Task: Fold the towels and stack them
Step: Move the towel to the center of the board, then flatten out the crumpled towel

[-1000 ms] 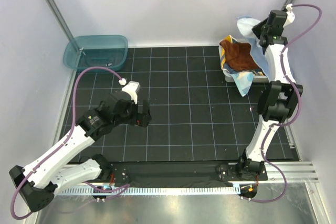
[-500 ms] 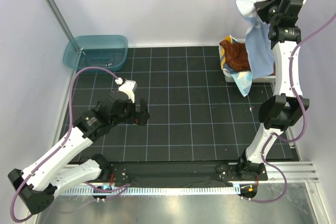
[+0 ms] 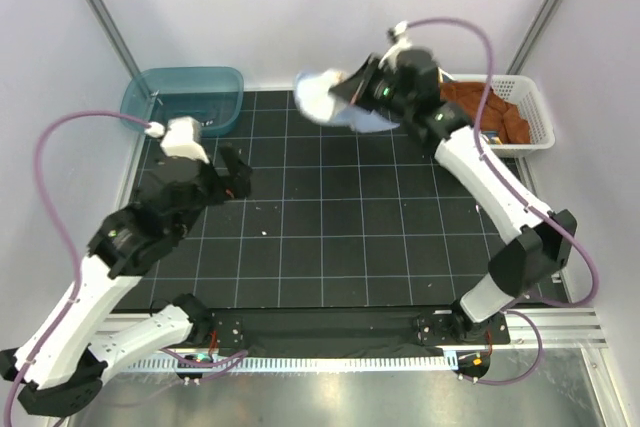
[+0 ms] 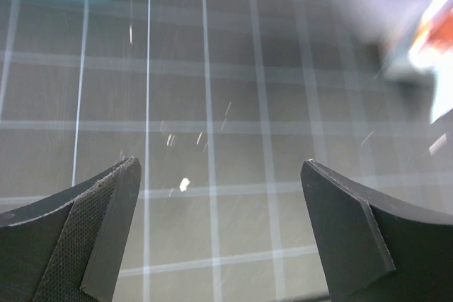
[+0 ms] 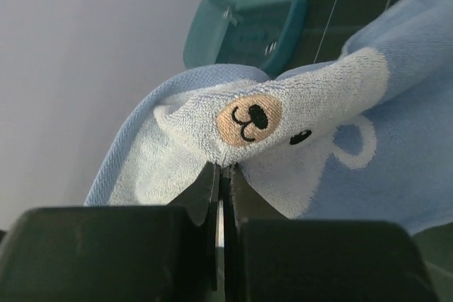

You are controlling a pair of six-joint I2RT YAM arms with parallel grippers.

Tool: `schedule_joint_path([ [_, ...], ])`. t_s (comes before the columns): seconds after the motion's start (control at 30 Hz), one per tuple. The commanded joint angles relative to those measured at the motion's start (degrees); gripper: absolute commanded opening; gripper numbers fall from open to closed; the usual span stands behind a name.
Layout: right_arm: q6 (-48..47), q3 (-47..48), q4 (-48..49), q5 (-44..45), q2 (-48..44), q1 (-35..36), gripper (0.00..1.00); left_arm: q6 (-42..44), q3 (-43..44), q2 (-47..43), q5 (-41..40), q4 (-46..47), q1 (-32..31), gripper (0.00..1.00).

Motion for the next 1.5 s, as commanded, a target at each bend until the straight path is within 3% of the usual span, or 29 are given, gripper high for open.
schedule_joint_path([
  [0.0, -1.13, -15.56, 9.43, -1.51, -5.29, 6.21, 0.01, -3.3, 7.02, -1.91, -7.64, -1.47, 0.22, 1.0],
  [0.13, -2.45, -33.59, 14.81, 0.95, -7.85, 19.81, 0.01, -2.95, 7.39, -2.26, -9.49, -1.02, 0.22, 1.0],
  [0.27, -1.84, -51.49, 18.68, 5.42, -9.34, 28.26, 0.01, -5.48, 2.4, -0.24, -4.49, -0.6, 0.22, 0.99],
  [0.37, 0.54, -61.26, 22.47, 7.96, -13.62, 31.79, 0.13, -8.39, -4.99, 0.55, -1.49, 2.65, 0.22, 0.98],
  [0.4, 0.89, -62.96, 21.51, 9.37, -15.3, 32.15, 0.27, -9.18, -6.4, 1.42, -0.88, 3.27, 0.22, 0.99],
  [0.47, 1.51, -66.56, 20.19, 11.05, -22.13, 32.51, 0.38, -11.2, -9.99, 2.74, 0.35, 4.5, 0.22, 0.99],
  [0.5, 1.42, -66.75, 16.27, 15.23, -24.87, 32.42, 0.5, -11.91, -11.06, 4.75, 0.62, 5.99, 0.22, 0.99],
  [0.6, 0.28, -64.22, 6.95, 25.68, -31.73, 32.25, 0.68, -13.93, -12.21, 8.88, -1.66, 7.58, 0.22, 0.99],
  [0.63, -0.42, -62.99, 5.61, 28.35, -31.93, 31.64, 0.69, -14.11, -12.04, 12.03, -2.8, 8.98, 0.22, 0.99],
  [0.77, -4.11, -52.71, 2.87, 29.96, -24.04, 23.48, 0.68, -13.5, -7.57, 24.26, -5.89, 11.89, 4.15, 0.96],
  [0.87, -6.48, -45.26, 3.04, 27.76, -14.02, 16.79, 0.61, -11.57, -2.47, 34.69, -1.42, 14.17, 7.77, 0.89],
  [1.07, -11.32, -28.3, 1.91, 25.48, 6.08, 9.49, 0.57, -4.91, 8.87, 51.94, 7.9, 17.07, 14.98, 0.78],
  [1.27, -12.64, -17.74, -0.11, 24.68, 19.37, 6.93, 0.56, -0.49, 12.92, 59.17, 16.87, 19.8, 20.08, 0.76],
  [1.47, -14.57, -14.55, 0.14, 27.31, 23.79, 6.76, 0.56, 3.11, 13.71, 64.36, 19.7, 21.21, 20.96, 0.77],
])
